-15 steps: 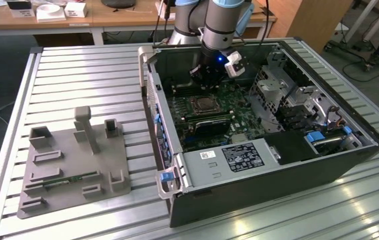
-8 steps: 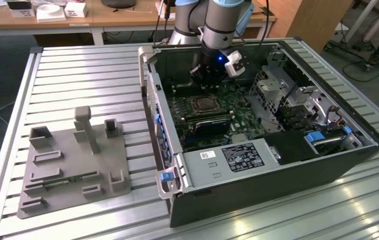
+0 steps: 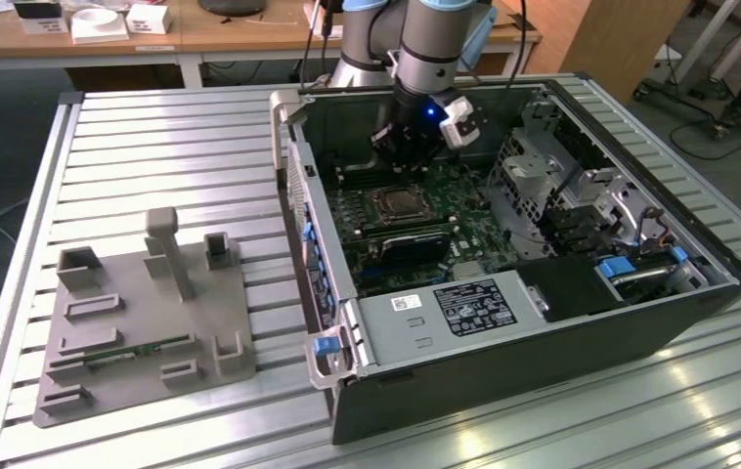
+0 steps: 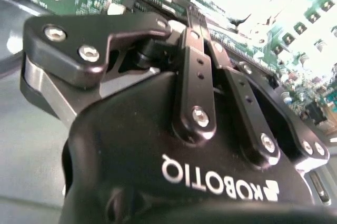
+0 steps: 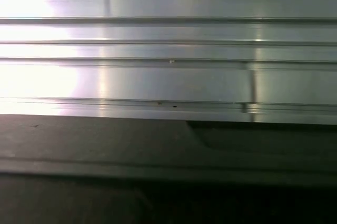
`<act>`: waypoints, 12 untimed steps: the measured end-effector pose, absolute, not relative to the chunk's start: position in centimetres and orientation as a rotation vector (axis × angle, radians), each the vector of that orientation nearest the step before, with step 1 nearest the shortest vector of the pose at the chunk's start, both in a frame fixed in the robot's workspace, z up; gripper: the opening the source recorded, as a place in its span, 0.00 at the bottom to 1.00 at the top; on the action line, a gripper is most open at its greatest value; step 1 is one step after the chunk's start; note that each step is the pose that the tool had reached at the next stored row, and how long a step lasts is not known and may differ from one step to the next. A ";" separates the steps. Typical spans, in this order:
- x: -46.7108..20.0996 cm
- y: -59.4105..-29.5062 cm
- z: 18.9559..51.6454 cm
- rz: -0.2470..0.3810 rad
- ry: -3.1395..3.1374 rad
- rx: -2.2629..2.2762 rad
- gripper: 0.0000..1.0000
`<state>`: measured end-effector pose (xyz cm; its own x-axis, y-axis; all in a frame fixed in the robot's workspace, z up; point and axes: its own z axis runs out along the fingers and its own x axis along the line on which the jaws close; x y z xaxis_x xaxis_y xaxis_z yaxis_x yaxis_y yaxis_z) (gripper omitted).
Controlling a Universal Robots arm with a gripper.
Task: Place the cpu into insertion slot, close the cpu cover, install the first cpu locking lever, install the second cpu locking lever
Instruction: 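Install the first cpu locking lever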
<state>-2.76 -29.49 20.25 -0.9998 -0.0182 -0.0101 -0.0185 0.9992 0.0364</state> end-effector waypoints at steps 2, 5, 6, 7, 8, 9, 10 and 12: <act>-2.8 -29.5 20.3 0.057 3.131 -0.029 0.10; -2.8 -29.5 20.5 0.057 3.131 -0.029 0.10; -2.8 -29.5 20.5 0.057 3.130 -0.029 0.10; -2.8 -29.5 20.5 0.058 3.130 -0.029 0.10; -2.8 -29.5 20.5 0.058 3.130 -0.029 0.10; -2.8 -29.5 20.5 0.058 3.130 -0.029 0.10; -2.8 -29.5 20.5 0.057 3.130 -0.029 0.10; -2.8 -29.5 20.5 0.057 3.130 -0.029 0.10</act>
